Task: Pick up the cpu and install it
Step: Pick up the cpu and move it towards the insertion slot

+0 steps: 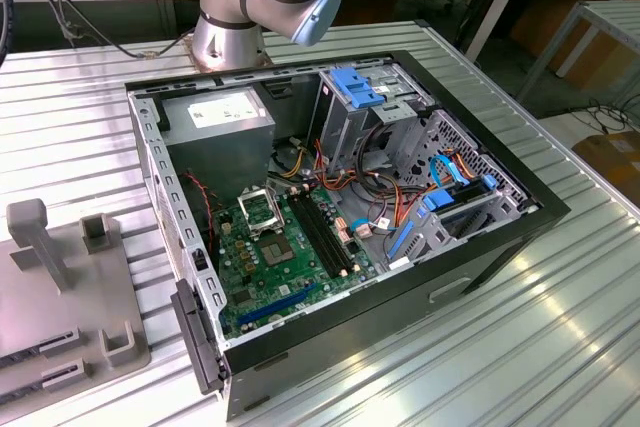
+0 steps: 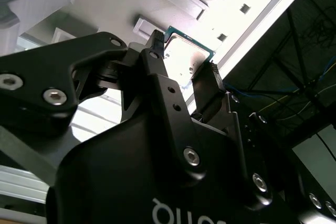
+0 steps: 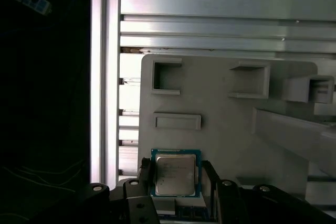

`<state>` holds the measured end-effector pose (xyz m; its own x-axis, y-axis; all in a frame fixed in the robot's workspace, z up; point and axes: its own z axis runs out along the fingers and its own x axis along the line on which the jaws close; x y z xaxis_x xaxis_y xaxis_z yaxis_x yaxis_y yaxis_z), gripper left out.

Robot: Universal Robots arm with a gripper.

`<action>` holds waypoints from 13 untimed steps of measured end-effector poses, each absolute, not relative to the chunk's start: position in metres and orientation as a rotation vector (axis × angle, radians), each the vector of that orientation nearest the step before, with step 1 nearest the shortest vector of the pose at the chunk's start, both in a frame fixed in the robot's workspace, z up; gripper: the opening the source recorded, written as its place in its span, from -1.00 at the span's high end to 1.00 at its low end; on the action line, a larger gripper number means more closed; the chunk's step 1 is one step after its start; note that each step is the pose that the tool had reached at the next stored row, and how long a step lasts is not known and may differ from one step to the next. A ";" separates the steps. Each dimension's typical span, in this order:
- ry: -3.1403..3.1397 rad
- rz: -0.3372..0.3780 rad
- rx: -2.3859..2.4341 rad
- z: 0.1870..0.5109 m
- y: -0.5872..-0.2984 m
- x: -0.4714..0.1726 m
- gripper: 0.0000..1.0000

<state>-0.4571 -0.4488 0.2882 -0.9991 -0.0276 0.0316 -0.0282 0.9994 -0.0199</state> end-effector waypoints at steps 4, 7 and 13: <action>-3.109 0.032 0.043 0.290 -0.449 -0.457 0.06; -3.109 0.032 0.043 0.290 -0.449 -0.457 0.06; -3.109 0.032 0.043 0.291 -0.449 -0.457 0.06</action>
